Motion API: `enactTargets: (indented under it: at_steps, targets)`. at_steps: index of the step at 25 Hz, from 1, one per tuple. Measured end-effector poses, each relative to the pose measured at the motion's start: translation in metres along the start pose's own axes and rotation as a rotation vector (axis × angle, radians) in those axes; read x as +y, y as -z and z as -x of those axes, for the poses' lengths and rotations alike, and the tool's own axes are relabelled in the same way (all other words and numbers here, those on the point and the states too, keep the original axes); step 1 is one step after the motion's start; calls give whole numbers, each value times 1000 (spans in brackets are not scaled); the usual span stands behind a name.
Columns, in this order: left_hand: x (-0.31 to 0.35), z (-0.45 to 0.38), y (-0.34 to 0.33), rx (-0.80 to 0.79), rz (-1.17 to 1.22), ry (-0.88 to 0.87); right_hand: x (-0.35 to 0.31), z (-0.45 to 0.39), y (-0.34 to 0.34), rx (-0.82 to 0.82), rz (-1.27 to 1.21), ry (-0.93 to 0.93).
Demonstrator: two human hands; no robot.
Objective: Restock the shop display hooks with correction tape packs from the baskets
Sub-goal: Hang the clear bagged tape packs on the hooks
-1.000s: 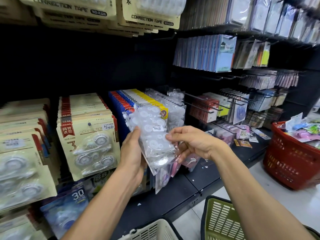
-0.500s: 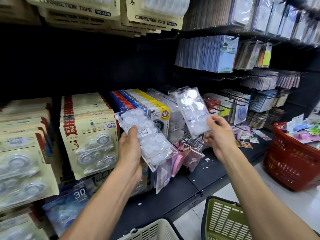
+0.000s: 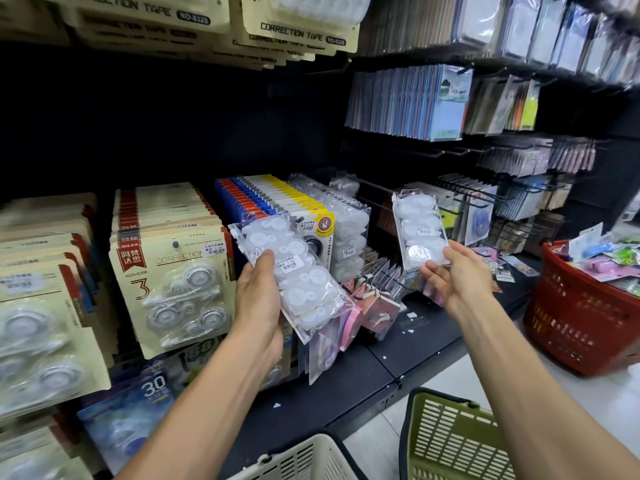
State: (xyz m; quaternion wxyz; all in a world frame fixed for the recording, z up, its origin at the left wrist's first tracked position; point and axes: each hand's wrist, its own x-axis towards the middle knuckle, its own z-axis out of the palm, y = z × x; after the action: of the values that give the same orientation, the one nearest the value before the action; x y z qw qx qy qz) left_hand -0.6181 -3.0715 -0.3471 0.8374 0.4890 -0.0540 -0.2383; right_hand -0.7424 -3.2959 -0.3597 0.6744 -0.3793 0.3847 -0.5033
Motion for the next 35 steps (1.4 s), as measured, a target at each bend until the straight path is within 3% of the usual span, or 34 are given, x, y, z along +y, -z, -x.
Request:
enactTargets:
  at_steps: [15,20,22,25,28,32,35]
  targets:
    - [1,0,1,-20,4,15,5,-2,-2,137,-77,28]
    - [1,-1,3,-29,4,24,1,-2,-10,-148,-185,-206]
    - [1,-1,3,-34,7,24,0,2,-12,-253,-173,-222]
    - [1,0,3,-53,36,22,1,15,-16,-359,102,-172]
    - [0,1,2,-106,62,12,0,35,-23,-600,380,-141]
    - [-3,4,-2,-151,52,-11,0,55,-36,-973,566,-167]
    - [-1,5,-2,-167,33,-11,2,61,-45,-1092,672,-150]
